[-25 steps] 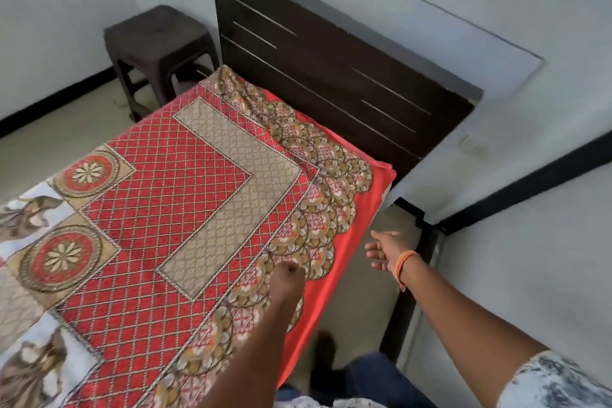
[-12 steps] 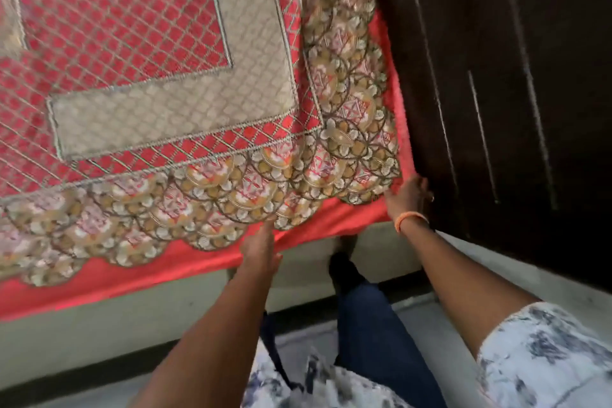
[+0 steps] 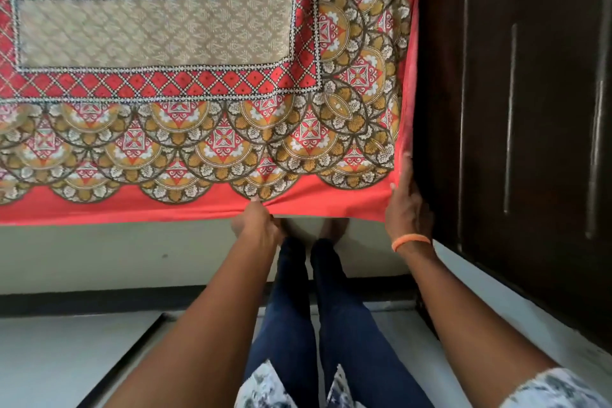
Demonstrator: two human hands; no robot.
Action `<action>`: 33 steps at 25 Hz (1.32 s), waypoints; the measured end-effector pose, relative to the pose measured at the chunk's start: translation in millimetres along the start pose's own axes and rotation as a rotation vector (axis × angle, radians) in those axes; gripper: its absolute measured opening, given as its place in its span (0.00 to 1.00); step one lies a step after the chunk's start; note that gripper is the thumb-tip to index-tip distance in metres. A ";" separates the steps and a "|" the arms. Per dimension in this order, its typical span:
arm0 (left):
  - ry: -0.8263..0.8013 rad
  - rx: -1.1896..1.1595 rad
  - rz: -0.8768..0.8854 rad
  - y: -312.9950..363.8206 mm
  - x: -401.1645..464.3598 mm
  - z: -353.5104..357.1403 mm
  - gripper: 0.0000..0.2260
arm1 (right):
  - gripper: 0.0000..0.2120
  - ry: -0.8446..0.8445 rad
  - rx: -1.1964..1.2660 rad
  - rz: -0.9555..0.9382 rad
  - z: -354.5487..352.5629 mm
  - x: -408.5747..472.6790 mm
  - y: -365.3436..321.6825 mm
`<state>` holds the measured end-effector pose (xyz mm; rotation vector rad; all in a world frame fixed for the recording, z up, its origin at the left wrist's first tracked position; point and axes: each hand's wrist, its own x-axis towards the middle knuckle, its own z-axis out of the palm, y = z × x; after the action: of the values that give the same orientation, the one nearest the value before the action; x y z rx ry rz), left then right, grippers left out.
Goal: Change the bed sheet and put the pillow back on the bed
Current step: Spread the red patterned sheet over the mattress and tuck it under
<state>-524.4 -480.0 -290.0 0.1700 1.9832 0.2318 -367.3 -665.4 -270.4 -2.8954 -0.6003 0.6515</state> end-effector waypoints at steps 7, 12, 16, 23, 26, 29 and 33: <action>-0.032 0.296 0.130 -17.2 -29.2 -27.2 0.16 | 0.36 -0.368 -0.313 -0.059 -14.0 -24.6 22.4; -0.061 0.409 0.133 -44.7 -23.0 -47.7 0.16 | 0.38 -0.472 -0.342 -0.044 -11.2 -62.3 36.8; -0.115 0.464 0.091 -58.6 -5.5 -51.8 0.15 | 0.39 -0.508 -0.370 0.004 6.0 -66.5 54.1; -0.224 0.403 -0.085 -46.0 34.0 -23.2 0.08 | 0.38 -0.480 -0.141 0.462 61.2 -58.1 28.2; -0.192 0.400 -0.111 -50.9 33.7 -39.4 0.05 | 0.19 -0.611 0.091 0.772 60.6 -38.0 12.3; -0.125 0.387 -0.026 -46.7 28.8 -36.4 0.07 | 0.13 -0.631 0.230 0.790 37.1 -7.3 -5.2; -0.186 0.350 0.005 -34.4 -2.2 -15.1 0.10 | 0.09 -0.475 0.014 0.460 7.7 12.9 -18.6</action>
<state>-537.7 -515.2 -290.3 0.4072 1.8242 -0.1272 -366.6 -643.0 -278.8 -2.8817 0.0537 1.4133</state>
